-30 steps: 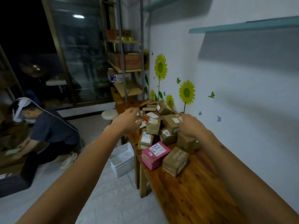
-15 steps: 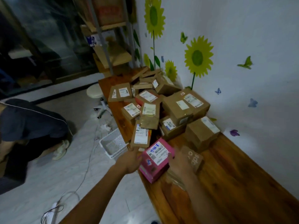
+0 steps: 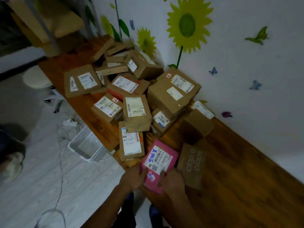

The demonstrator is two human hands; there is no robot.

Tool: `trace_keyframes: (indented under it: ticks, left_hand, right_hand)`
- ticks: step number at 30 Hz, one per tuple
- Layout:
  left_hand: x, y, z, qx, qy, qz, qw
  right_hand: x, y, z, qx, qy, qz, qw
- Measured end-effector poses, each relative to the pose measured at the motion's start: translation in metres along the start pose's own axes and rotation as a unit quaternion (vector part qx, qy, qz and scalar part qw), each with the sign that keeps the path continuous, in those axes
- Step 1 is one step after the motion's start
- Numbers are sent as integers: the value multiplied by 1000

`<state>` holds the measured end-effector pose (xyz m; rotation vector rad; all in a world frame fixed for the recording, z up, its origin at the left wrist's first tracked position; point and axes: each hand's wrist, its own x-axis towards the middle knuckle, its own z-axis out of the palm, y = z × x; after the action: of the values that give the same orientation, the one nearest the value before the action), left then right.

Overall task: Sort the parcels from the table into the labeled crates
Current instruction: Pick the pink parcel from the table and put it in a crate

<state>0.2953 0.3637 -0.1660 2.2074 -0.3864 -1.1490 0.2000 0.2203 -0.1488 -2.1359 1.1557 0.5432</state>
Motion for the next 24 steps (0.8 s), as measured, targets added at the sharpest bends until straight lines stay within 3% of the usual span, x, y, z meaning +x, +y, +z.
trace_keyframes:
  ticks: [7,14,16,19,24]
  left_hand:
    - [12,-10,-8,-74,-28,46,996]
    - [-25,27,-31,-146,-35,51,987]
    - [-37,47,-35,-235,-26,24,971]
    - [-54,71,-40,-386,-51,5,921]
    - [-77,90,-31,-443,-10,13,896]
  right_hand:
    - [-21,-17,6,115,56,77,989]
    - [-55,-24,-26,197,164,58,965]
    - [-69,-26,-44,237,198,43,950]
    - [-91,-24,-71,311,213,-23,926]
    - [-113,-8,-93,401,220,-101,883]
